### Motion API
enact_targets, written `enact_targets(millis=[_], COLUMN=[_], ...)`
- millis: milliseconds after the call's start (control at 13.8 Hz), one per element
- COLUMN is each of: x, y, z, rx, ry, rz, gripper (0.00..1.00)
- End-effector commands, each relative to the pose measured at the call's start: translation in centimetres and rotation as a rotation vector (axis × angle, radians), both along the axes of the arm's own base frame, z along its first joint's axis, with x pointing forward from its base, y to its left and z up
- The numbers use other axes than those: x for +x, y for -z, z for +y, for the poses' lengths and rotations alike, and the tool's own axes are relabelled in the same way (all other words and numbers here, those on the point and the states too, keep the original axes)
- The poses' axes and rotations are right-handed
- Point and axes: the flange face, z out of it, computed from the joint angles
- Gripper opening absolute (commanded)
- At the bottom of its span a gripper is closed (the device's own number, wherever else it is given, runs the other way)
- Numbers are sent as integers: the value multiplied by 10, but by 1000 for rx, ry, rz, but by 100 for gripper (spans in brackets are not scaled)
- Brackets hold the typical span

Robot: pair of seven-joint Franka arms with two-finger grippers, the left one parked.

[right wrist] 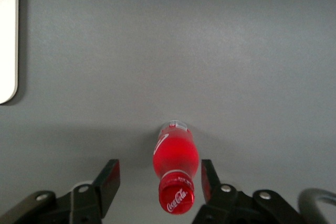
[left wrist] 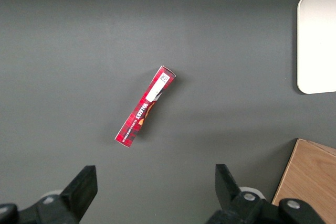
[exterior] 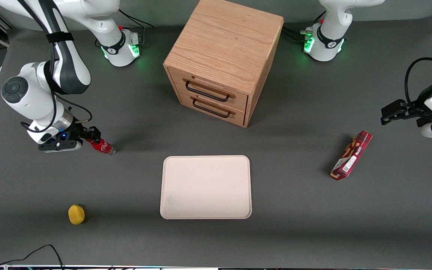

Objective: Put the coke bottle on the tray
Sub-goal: 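Move the right gripper down over the red Coca-Cola bottle's cap end, then close the right gripper around the bottle's cap end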

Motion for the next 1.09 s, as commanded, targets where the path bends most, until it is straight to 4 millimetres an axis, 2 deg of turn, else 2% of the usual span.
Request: enact_targets(millis=[0, 72, 217, 434, 507, 724, 868, 1013], x=[-11, -14, -15, -15, -15, -11, 5, 28], y=[7, 9, 8, 7, 8, 5, -14, -41], z=[-5, -11, -11, -11, -9, -5, 11, 28], rx=[5, 5, 5, 5, 5, 6, 10, 16], ry=[9, 17, 14, 14, 11, 17, -4, 16], rz=[-27, -27, -27, -27, -25, -32, -65, -33], gripper=[70, 68, 51, 9, 0, 0, 0, 0])
